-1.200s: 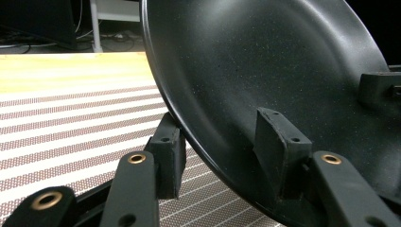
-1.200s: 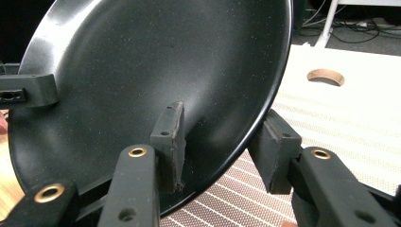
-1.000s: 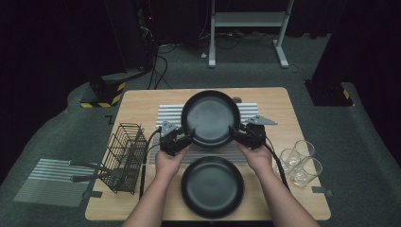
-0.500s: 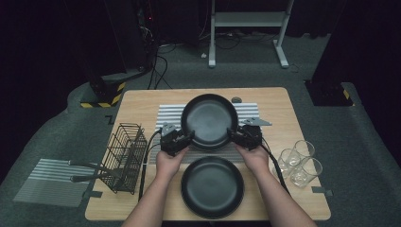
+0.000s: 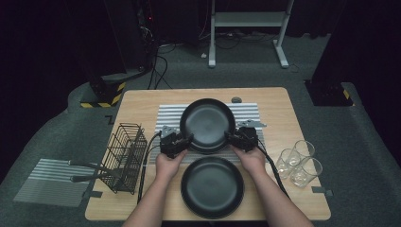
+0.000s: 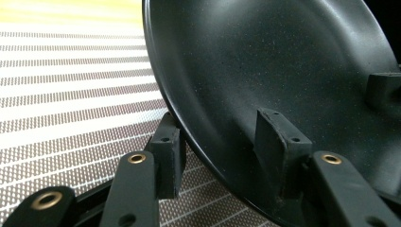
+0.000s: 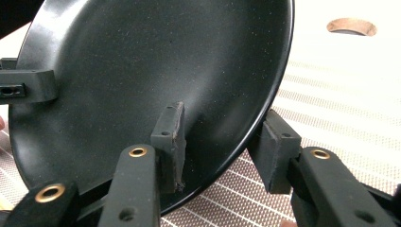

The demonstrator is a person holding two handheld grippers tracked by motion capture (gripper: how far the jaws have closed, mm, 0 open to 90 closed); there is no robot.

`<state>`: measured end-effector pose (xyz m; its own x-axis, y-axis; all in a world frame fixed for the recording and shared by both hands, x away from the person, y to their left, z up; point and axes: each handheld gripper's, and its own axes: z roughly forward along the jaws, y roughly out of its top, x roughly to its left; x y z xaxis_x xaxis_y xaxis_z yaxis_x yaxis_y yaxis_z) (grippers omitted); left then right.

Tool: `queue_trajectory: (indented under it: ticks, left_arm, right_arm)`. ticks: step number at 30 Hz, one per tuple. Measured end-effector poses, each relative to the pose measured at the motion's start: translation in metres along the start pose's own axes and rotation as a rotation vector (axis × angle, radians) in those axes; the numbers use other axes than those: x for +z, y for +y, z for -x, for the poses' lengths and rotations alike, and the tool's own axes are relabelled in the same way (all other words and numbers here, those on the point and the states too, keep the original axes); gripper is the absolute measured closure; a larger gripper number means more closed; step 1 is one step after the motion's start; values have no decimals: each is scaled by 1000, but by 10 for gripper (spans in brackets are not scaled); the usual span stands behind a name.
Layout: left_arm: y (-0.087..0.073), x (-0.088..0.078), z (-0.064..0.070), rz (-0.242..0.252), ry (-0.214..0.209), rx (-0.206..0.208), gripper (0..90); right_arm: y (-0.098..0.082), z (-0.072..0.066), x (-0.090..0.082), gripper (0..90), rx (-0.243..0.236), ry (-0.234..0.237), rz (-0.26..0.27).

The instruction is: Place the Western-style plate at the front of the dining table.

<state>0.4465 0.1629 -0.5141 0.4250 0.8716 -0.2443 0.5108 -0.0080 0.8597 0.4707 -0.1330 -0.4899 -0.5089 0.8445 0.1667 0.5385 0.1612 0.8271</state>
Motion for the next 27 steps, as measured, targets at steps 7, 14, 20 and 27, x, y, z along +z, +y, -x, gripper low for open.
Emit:
queue_trajectory:
  ticks: [7,14,20,27]
  left_arm:
    - [-3,4,-1,-4,5,4,545]
    - [-5,8,0,-20,8,-12,543]
    - [-5,10,-1,-37,11,-18,539]
    - [-5,15,1,-69,29,-34,526]
  right_arm:
    - [-7,2,4,571,16,8,-17]
    - [-10,2,5,571,16,2,-31]
    - [-12,2,6,572,16,-8,-38]
    - [-13,1,4,573,9,-27,-49]
